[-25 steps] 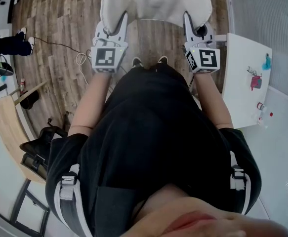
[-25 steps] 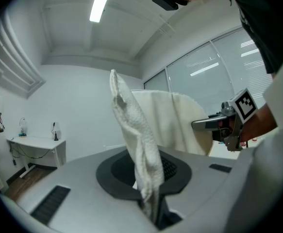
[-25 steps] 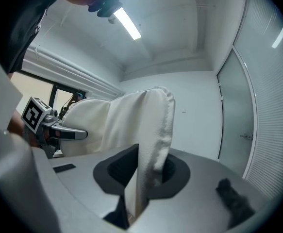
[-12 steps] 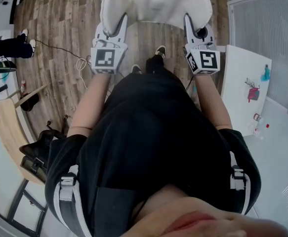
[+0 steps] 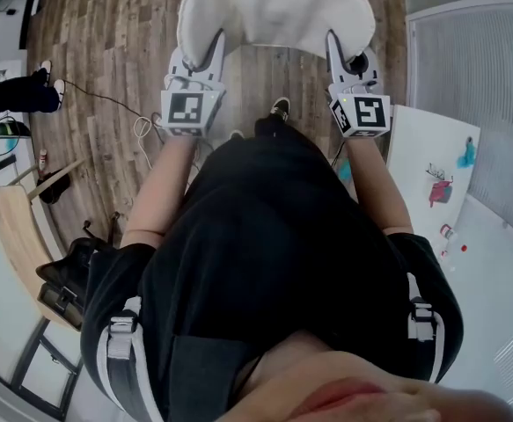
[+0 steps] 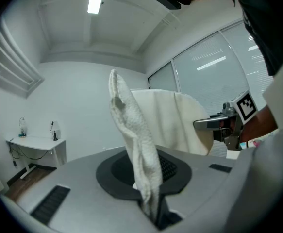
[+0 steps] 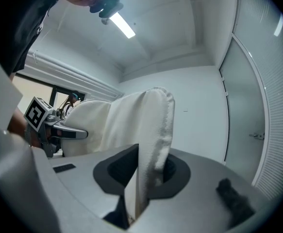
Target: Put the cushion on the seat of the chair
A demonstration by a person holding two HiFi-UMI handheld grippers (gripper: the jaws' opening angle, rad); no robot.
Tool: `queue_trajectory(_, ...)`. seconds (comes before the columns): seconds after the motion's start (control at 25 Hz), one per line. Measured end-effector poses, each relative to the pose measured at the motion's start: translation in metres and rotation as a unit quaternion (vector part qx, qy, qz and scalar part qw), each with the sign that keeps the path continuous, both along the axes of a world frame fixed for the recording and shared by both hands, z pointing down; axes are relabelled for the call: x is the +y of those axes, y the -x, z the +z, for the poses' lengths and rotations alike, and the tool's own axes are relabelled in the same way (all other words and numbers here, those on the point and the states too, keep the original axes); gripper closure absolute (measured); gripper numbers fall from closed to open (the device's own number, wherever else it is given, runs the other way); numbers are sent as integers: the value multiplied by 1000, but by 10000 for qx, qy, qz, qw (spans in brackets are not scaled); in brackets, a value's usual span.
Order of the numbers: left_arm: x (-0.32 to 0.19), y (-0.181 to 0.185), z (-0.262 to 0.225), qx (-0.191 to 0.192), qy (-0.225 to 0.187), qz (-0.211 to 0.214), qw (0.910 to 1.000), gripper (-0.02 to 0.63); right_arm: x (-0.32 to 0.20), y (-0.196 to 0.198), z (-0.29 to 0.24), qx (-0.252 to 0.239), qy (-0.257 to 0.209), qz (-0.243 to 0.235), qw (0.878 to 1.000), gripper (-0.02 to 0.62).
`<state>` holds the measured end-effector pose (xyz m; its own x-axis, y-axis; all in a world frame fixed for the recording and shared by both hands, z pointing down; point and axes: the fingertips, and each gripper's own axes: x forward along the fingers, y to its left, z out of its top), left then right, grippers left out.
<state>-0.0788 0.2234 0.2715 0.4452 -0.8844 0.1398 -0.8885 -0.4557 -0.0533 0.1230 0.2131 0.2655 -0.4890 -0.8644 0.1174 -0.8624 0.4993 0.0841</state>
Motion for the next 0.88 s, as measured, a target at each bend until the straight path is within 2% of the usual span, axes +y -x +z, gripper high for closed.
queue_trajectory(0.52,-62,-58,2,-186,81,-299,9993,552,-74,-61,12,-231,19,-310,9993,538)
queue_trajectory(0.88,-88,-63,4,-323,218,-410,9984,552,-105,-65,17,-248,136,-410,9988,538)
